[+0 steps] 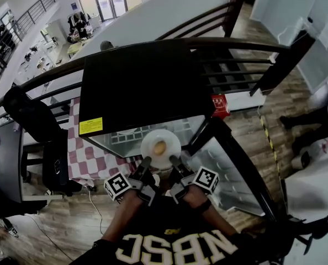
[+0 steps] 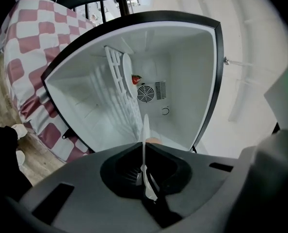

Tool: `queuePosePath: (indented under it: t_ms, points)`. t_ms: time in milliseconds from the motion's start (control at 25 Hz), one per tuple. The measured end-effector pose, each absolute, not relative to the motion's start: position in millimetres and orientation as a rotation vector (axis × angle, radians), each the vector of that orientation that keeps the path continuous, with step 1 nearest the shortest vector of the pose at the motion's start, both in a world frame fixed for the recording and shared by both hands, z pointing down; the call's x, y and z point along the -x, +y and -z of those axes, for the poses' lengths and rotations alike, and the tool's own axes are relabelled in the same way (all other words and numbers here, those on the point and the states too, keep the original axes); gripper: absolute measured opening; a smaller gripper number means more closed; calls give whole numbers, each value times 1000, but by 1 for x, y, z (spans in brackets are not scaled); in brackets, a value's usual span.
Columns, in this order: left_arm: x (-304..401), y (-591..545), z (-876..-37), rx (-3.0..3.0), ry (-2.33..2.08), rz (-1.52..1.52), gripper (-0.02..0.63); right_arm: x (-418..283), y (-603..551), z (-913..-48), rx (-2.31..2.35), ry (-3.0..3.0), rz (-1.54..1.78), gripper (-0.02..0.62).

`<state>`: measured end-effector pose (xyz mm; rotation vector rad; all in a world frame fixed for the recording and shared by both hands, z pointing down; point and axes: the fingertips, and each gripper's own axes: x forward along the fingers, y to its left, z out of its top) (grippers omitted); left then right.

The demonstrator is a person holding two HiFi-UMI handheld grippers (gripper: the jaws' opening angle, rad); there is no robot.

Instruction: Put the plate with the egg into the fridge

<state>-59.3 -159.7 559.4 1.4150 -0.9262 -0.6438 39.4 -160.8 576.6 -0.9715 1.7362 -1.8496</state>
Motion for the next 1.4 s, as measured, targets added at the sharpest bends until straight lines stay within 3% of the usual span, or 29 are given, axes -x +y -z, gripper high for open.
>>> queuePosePath:
  t_ms: [720,1400]
  points:
    - [54,-229,-589,-1501,-906,431,34,-43,-230,-597,1211,1683,1683,31]
    - [46,-250,-594,-1450,-814,427,34,-50,-262,-600,1255,1605,1643,31]
